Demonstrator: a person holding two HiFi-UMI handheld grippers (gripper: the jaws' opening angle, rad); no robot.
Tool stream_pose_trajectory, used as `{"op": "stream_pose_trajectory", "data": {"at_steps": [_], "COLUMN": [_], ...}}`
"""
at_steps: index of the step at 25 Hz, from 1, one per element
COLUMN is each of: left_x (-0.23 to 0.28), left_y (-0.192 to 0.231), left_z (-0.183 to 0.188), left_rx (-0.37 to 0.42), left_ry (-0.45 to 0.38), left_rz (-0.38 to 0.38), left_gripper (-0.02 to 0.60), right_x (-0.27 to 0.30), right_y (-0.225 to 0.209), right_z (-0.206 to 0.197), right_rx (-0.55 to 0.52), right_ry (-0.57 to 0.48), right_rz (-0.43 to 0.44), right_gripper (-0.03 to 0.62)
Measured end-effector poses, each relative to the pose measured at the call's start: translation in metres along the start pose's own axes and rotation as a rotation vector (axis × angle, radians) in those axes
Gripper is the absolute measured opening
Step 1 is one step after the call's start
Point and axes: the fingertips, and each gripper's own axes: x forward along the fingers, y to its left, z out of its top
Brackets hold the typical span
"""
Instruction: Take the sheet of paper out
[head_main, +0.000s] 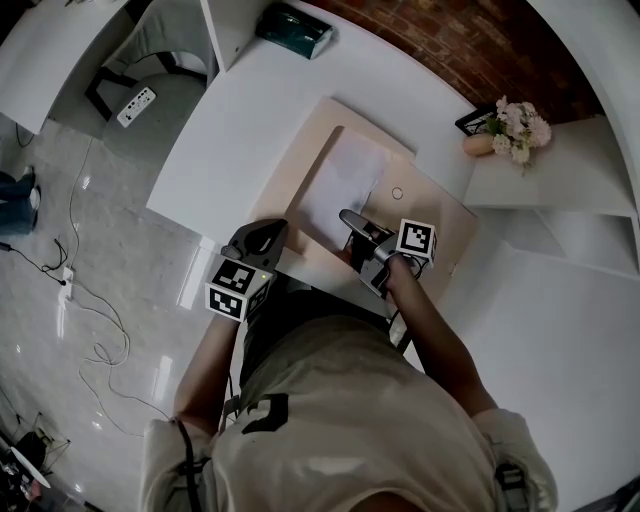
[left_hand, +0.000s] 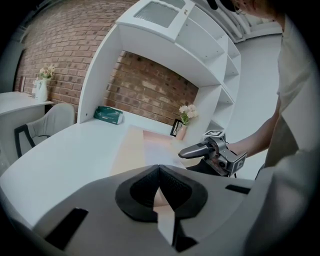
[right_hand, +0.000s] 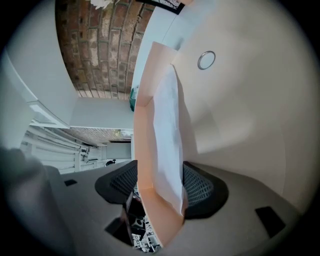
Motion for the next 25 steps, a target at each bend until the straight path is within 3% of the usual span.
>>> {"op": "stream_pose_trajectory", "data": {"at_steps": [13, 22, 25], "left_x": [0.003, 0.006, 0.006], "left_y": [0.002, 0.002, 0.002], "left_z": [0.000, 0.000, -0.001], "left_rx": [-0.004, -0.006, -0.007], "left_ry": [0.010, 0.019, 0.026], "left_rz": [-0.014, -0.019, -0.012], "left_gripper": [0.018, 0.018, 0.017], "right_x": [0.019, 0.035, 0.036], "right_y": [0.016, 0.017, 0.010], "right_z": [0.018, 0.014, 0.013], "right_rx": [-0.032, -0.155, -0.215], "right_ry": [-0.042, 0.030, 0.050], "right_rz": [0.074, -0.014, -0.073], "right_gripper": [0.288, 0.255, 0.179]}}
